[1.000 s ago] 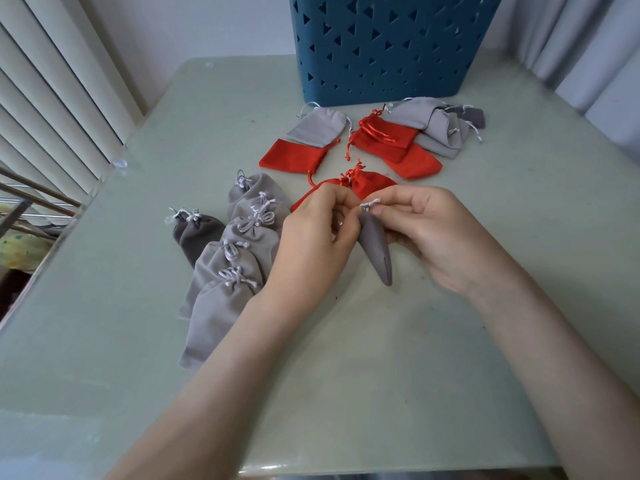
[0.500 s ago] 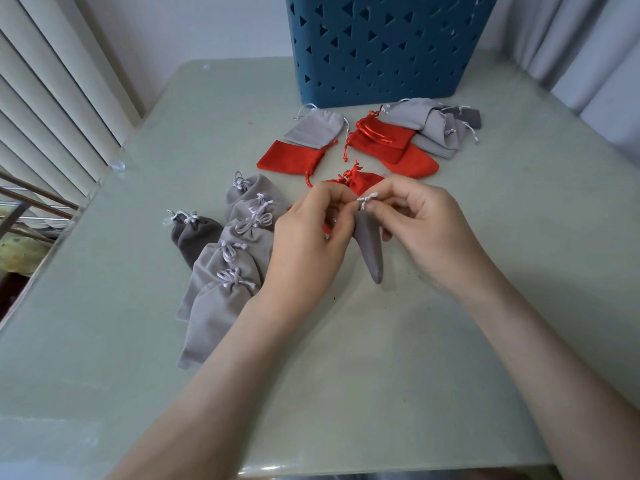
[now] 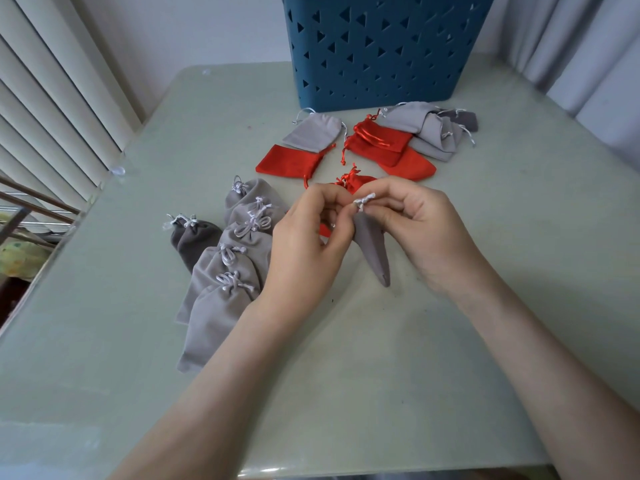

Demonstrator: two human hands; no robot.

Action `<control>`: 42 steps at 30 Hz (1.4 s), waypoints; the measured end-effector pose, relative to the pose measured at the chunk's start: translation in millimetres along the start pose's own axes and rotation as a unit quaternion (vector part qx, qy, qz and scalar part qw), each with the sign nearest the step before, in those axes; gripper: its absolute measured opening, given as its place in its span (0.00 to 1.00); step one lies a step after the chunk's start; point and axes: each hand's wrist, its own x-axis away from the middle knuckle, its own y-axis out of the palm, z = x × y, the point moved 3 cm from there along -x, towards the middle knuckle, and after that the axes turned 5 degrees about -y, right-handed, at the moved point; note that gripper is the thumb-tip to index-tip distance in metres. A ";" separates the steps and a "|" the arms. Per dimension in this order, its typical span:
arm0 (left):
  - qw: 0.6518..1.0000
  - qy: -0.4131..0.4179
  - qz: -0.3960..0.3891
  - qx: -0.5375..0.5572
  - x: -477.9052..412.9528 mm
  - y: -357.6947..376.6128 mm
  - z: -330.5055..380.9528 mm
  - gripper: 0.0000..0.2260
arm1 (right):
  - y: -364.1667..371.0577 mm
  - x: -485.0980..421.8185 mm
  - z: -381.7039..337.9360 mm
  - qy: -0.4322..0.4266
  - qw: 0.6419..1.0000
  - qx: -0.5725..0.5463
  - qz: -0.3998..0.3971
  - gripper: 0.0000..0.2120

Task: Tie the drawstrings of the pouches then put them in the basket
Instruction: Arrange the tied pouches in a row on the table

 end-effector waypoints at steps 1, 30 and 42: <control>1.000 -0.002 0.002 0.000 0.3 0.2 -0.2 0.03 | 0.2 0.0 0.0 -0.007 1.000 0.000 0.002 0.13; 0.985 0.113 0.062 -0.116 3.5 -0.7 -0.3 0.05 | 4.5 1.4 0.9 -0.039 0.998 0.055 0.005 0.08; 0.981 0.122 0.066 -0.135 3.2 -0.1 -0.5 0.04 | -1.0 1.2 4.4 -0.012 0.996 0.086 -0.002 0.05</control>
